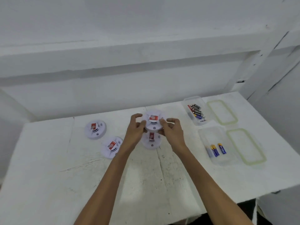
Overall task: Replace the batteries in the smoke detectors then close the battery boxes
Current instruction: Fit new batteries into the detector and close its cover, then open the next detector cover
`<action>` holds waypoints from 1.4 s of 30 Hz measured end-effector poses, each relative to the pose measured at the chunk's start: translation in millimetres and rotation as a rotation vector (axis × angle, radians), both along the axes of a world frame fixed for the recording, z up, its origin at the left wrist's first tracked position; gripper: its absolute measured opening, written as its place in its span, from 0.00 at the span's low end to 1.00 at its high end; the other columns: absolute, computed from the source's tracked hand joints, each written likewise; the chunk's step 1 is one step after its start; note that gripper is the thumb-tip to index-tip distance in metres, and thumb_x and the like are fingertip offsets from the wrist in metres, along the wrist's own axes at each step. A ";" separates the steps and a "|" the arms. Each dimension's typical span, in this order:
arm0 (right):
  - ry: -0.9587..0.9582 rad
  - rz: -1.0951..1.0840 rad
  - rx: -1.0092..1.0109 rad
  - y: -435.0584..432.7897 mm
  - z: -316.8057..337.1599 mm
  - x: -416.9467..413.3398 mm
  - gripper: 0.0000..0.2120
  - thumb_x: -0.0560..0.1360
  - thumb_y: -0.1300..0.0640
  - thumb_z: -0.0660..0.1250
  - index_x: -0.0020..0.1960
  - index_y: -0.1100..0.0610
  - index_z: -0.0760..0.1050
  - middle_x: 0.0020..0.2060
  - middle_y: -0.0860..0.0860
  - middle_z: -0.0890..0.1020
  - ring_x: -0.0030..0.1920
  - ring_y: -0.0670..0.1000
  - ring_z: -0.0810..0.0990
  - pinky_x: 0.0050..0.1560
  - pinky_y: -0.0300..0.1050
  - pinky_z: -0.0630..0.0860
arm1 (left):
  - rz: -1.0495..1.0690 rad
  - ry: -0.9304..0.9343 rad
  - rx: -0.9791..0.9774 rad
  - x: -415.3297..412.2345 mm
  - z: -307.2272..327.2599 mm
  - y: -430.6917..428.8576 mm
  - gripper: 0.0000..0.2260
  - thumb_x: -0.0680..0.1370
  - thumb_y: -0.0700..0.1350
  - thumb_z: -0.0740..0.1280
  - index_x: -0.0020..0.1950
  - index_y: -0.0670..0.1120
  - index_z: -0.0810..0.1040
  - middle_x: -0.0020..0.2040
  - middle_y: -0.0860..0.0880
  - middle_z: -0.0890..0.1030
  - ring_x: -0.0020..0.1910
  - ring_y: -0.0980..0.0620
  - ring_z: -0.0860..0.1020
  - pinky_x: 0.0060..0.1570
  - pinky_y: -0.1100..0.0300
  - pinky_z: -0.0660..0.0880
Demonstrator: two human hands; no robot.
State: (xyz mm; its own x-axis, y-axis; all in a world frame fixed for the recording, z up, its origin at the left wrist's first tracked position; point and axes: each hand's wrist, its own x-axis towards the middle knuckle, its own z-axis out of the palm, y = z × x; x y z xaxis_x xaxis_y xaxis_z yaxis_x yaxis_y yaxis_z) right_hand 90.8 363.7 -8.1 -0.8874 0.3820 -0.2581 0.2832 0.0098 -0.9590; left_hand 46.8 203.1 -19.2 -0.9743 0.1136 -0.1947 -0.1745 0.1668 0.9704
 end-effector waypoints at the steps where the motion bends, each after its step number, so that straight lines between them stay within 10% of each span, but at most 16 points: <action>1: -0.005 0.047 0.075 -10.8 2.4 -10.0 0.19 0.76 0.44 0.69 0.61 0.53 0.70 0.50 0.47 0.82 0.45 0.46 0.85 0.49 0.43 0.81 | 0.048 -0.017 -0.008 -6.7 -0.6 -10.9 0.12 0.84 0.46 0.63 0.67 0.49 0.71 0.51 0.44 0.84 0.44 0.49 0.84 0.52 0.52 0.81; 7: -0.066 0.188 0.237 -72.7 -13.4 -59.2 0.16 0.77 0.50 0.66 0.62 0.56 0.75 0.54 0.50 0.81 0.53 0.51 0.80 0.57 0.49 0.78 | 0.226 -0.098 -0.115 -37.2 -19.5 -64.6 0.11 0.82 0.46 0.64 0.64 0.45 0.74 0.54 0.42 0.84 0.46 0.47 0.84 0.53 0.50 0.82; 10: -0.134 0.233 0.285 -88.3 -22.2 -72.3 0.05 0.76 0.58 0.63 0.49 0.58 0.77 0.40 0.52 0.80 0.43 0.52 0.78 0.42 0.43 0.74 | 0.267 -0.127 -0.171 -44.4 -28.1 -78.4 0.09 0.82 0.45 0.64 0.61 0.47 0.77 0.54 0.46 0.84 0.50 0.47 0.83 0.58 0.46 0.81; 20: -0.183 0.286 0.349 -97.1 -23.9 -74.5 0.14 0.74 0.66 0.59 0.32 0.57 0.61 0.28 0.53 0.65 0.30 0.51 0.64 0.31 0.43 0.60 | 0.102 -0.120 -0.451 -52.9 -33.1 -83.2 0.06 0.77 0.38 0.60 0.44 0.47 0.74 0.42 0.45 0.74 0.44 0.49 0.71 0.43 0.55 0.66; 23: -0.150 0.268 0.354 -84.6 -26.5 -74.7 0.09 0.74 0.65 0.61 0.43 0.69 0.78 0.40 0.65 0.81 0.39 0.61 0.80 0.42 0.52 0.79 | 0.091 -0.069 -0.506 -50.6 -34.9 -81.0 0.07 0.79 0.38 0.62 0.47 0.48 0.78 0.45 0.46 0.78 0.49 0.46 0.75 0.49 0.54 0.71; 27: -0.093 0.173 0.205 -52.1 -15.2 -74.7 0.12 0.77 0.61 0.63 0.56 0.57 0.82 0.52 0.52 0.85 0.48 0.51 0.85 0.57 0.49 0.81 | 0.143 0.132 -0.543 -53.1 -23.6 -70.0 0.19 0.81 0.39 0.64 0.73 0.42 0.73 0.68 0.42 0.76 0.67 0.43 0.74 0.68 0.50 0.71; 33: -0.052 -0.034 0.352 -5.0 -17.8 -64.1 0.12 0.77 0.63 0.61 0.56 0.56 0.81 0.49 0.50 0.84 0.43 0.46 0.81 0.50 0.40 0.75 | -0.068 0.170 -0.476 -59.4 -11.5 -27.6 0.19 0.81 0.35 0.63 0.72 0.41 0.74 0.68 0.43 0.79 0.63 0.47 0.78 0.60 0.66 0.68; 37: -0.135 0.017 0.366 11.1 -34.7 -55.3 0.18 0.78 0.59 0.65 0.67 0.58 0.73 0.61 0.55 0.80 0.59 0.54 0.79 0.56 0.43 0.72 | -0.187 0.059 -0.472 -61.9 -17.1 4.0 0.24 0.82 0.38 0.62 0.78 0.40 0.65 0.75 0.43 0.71 0.73 0.44 0.70 0.69 0.54 0.67; 42: -0.113 0.083 0.303 16.5 -46.4 -52.4 0.22 0.76 0.57 0.68 0.69 0.56 0.70 0.61 0.54 0.81 0.54 0.50 0.79 0.57 0.46 0.76 | -0.216 0.033 -0.466 -65.7 -28.1 25.2 0.17 0.79 0.35 0.62 0.68 0.39 0.73 0.63 0.43 0.78 0.62 0.42 0.75 0.51 0.60 0.72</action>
State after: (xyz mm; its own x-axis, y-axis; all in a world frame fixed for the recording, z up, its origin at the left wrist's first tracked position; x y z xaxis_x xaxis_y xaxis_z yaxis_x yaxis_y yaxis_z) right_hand 38.4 380.3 -54.5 -0.8908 0.3841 -0.2428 0.3743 0.3171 -0.8714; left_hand -18.9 228.3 -47.3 -0.9445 0.2215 -0.2425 -0.0592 0.6115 0.7891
